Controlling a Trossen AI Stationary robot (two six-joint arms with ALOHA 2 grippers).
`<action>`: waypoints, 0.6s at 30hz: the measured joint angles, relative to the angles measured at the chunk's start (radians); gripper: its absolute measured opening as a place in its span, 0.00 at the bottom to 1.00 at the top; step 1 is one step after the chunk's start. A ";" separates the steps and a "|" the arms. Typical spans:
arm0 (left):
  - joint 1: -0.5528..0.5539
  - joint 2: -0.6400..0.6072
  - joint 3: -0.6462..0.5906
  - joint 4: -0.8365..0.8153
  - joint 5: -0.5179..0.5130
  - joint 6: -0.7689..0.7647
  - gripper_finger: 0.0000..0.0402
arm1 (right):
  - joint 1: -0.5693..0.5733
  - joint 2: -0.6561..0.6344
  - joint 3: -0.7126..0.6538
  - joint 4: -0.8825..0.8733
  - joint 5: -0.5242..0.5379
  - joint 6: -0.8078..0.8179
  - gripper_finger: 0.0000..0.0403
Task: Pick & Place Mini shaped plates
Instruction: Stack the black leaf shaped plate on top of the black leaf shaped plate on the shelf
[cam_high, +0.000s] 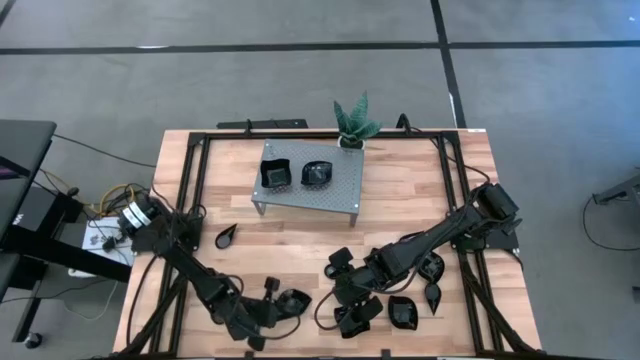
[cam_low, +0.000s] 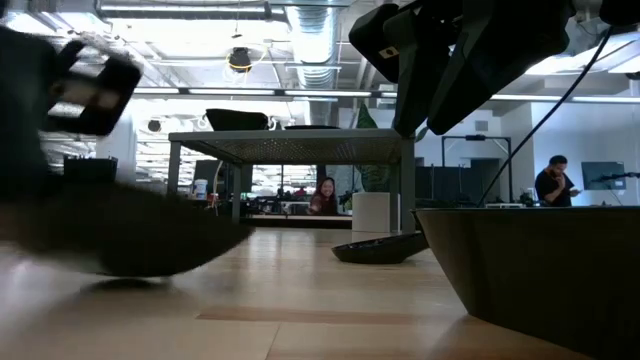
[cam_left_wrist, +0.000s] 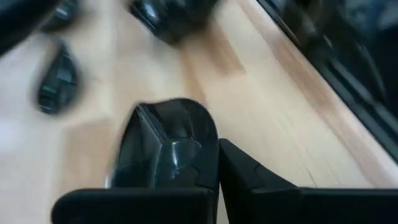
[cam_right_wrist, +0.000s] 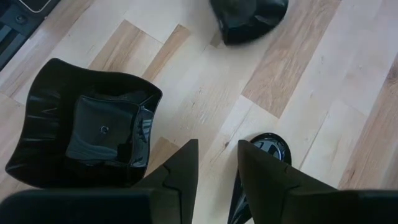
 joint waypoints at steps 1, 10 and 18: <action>0.009 -0.021 0.000 -0.001 -0.014 -0.004 0.02 | 0.000 0.000 0.000 0.000 0.000 0.000 0.27; 0.130 -0.270 0.000 -0.124 -0.025 -0.007 0.02 | 0.012 -0.112 0.000 -0.269 0.032 0.214 0.27; 0.386 -0.476 0.000 -0.138 -0.175 0.033 0.01 | 0.100 -0.359 -0.237 -0.101 0.112 0.181 0.27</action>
